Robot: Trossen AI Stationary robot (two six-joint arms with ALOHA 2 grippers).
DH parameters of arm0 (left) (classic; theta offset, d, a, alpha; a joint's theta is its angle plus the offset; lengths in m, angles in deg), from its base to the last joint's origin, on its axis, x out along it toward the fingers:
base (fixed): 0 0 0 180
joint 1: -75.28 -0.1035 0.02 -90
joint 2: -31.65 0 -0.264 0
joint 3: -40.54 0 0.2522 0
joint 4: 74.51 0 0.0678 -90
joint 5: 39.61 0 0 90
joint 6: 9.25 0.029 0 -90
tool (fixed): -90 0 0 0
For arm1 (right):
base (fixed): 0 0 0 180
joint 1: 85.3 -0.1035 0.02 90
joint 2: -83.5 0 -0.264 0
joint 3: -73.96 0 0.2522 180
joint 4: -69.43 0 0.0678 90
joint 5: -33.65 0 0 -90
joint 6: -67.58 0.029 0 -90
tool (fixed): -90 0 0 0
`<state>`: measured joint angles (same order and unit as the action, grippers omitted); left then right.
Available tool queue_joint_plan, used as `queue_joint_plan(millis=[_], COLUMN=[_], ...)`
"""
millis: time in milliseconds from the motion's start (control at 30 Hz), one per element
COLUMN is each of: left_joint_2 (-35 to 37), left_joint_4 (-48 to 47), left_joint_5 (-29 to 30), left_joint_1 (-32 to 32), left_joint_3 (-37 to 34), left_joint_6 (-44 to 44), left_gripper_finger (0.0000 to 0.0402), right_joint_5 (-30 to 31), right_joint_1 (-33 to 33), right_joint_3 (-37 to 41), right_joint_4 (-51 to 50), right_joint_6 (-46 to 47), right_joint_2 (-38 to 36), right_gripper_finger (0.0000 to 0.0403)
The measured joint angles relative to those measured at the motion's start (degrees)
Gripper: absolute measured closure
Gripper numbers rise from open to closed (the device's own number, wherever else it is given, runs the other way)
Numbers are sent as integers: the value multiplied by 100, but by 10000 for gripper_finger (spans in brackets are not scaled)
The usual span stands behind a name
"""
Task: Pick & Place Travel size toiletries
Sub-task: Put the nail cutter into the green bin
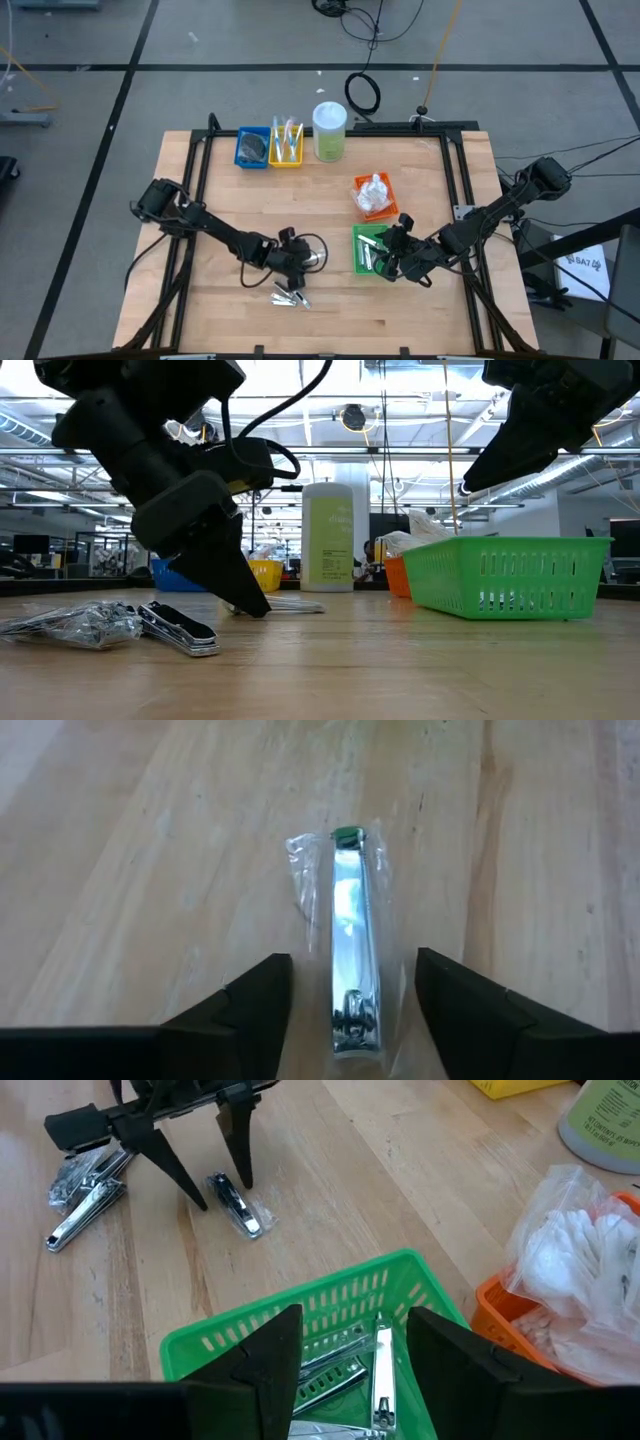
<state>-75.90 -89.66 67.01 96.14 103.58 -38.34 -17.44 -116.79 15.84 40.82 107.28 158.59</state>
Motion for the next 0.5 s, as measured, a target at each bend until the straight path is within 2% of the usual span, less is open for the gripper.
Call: queue_joint_plan(millis=[133,233,333,433,500], left_joint_2=[-4,-4,0,59,148], left_joint_4=[18,12,11,16,5], left_joint_5=[-63,-90,-16,2,234], left_joint_1=[-28,-28,-14,29,109], left_joint_3=[7,6,7,6,-2], left_joint_6=[3,36,452,781,958], left_gripper_finger=[247,308,368,370,368], right_joint_5=[0,0,0,2,11], right_joint_1=[0,0,0,0,0], right_joint_3=[0,0,0,0,3], right_joint_4=[2,2,5,98,285], right_joint_6=[6,7,8,8,-3], right_joint_2=[0,-1,-1,0,0], right_gripper_finger=[234,234,234,234,234])
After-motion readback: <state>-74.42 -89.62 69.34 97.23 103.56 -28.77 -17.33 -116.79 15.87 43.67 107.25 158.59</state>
